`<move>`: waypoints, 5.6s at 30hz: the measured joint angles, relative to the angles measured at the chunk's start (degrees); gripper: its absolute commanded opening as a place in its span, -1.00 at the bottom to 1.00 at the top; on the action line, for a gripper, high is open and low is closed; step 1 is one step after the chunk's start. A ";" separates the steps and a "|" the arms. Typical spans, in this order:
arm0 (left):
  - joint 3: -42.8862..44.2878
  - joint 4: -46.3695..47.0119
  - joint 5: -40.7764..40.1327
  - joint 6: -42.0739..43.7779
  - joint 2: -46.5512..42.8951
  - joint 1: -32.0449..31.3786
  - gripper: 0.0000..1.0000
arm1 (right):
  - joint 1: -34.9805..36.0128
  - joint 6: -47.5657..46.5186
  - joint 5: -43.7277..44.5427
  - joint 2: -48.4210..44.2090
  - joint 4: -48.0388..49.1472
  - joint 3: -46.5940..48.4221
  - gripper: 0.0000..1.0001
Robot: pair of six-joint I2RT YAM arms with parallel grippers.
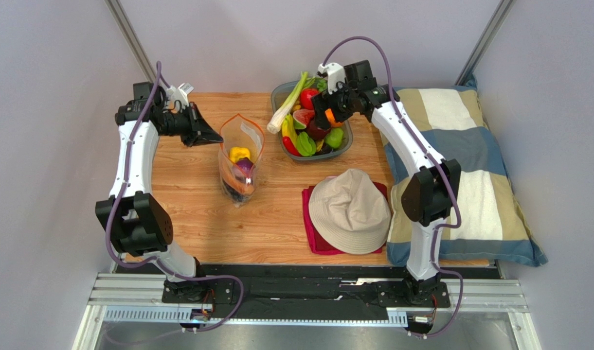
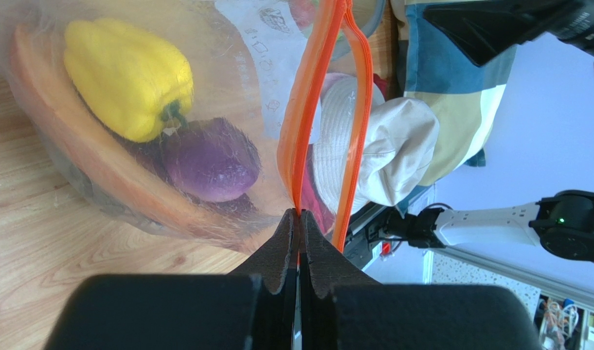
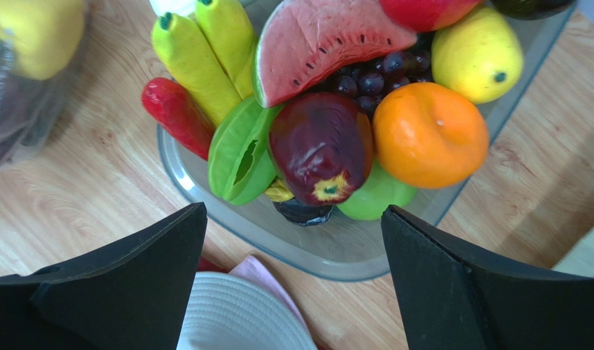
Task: Place the food in the zip-top bag and seal the zipper
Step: Pick up the fake vegetable from the bin, then place the fake vegetable in the zipper food storage bag, then zip the zipper food storage bag at the center of the board.
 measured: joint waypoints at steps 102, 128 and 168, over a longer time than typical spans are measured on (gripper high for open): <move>-1.88 -0.04 2.54 2.34 -0.72 0.00 -1.00 | 25.40 4.26 -3.56 7.10 2.45 13.68 0.95; -1.90 -1.11 2.58 3.02 -0.72 0.00 -1.00 | 14.29 29.42 -17.07 1.64 7.30 -2.12 0.12; -42.29 21.70 0.20 27.28 -54.31 6.34 0.88 | 14.40 64.30 -30.77 3.87 35.95 -14.58 -1.00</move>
